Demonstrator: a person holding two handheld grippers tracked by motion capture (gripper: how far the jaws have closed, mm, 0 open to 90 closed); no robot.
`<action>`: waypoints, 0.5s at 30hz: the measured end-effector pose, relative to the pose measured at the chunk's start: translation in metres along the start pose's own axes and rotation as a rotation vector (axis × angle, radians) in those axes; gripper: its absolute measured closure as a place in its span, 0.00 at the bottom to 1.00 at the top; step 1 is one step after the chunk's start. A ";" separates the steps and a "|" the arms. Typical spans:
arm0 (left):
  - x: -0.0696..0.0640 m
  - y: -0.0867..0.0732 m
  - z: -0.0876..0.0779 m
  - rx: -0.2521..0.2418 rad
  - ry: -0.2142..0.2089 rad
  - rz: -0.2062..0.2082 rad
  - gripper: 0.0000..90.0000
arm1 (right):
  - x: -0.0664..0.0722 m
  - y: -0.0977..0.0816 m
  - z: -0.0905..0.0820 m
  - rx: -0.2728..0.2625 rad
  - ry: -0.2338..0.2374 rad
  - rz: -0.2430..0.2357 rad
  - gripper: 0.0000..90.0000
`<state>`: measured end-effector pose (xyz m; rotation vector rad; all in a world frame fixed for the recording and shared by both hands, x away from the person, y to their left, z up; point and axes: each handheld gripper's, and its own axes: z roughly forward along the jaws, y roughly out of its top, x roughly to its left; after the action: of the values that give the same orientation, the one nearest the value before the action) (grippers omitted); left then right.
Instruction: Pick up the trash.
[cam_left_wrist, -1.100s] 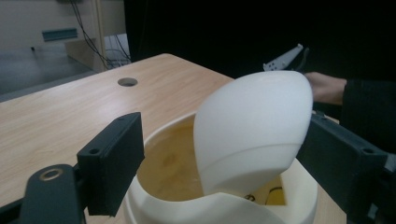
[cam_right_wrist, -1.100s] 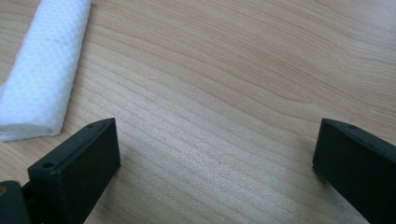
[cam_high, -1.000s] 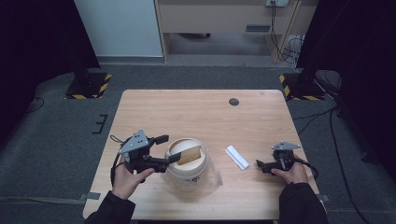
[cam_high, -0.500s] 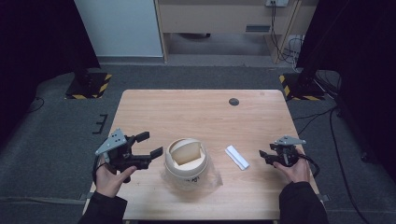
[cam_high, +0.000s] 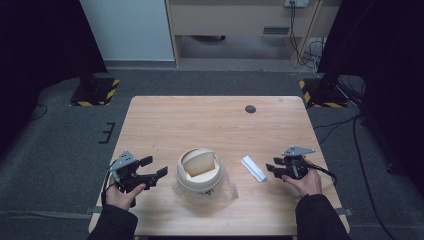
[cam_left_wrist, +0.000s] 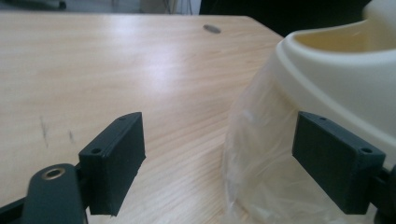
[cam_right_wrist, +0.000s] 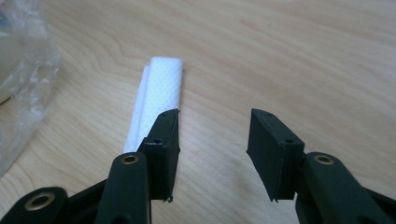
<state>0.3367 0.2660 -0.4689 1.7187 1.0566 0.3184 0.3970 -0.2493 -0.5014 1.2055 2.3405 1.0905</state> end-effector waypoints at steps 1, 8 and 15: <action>0.002 -0.002 0.001 0.010 0.010 -0.004 0.19 | 0.001 -0.001 0.002 0.003 0.006 -0.004 0.56; 0.011 -0.003 0.000 0.009 0.051 -0.010 0.19 | 0.007 -0.005 0.011 0.053 0.027 -0.017 0.56; 0.013 -0.003 0.001 0.020 0.063 -0.005 0.19 | 0.014 -0.008 0.017 0.101 0.046 -0.057 0.61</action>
<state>0.3435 0.2755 -0.4756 1.7331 1.1134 0.3620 0.3932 -0.2332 -0.5176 1.1519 2.4755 1.0033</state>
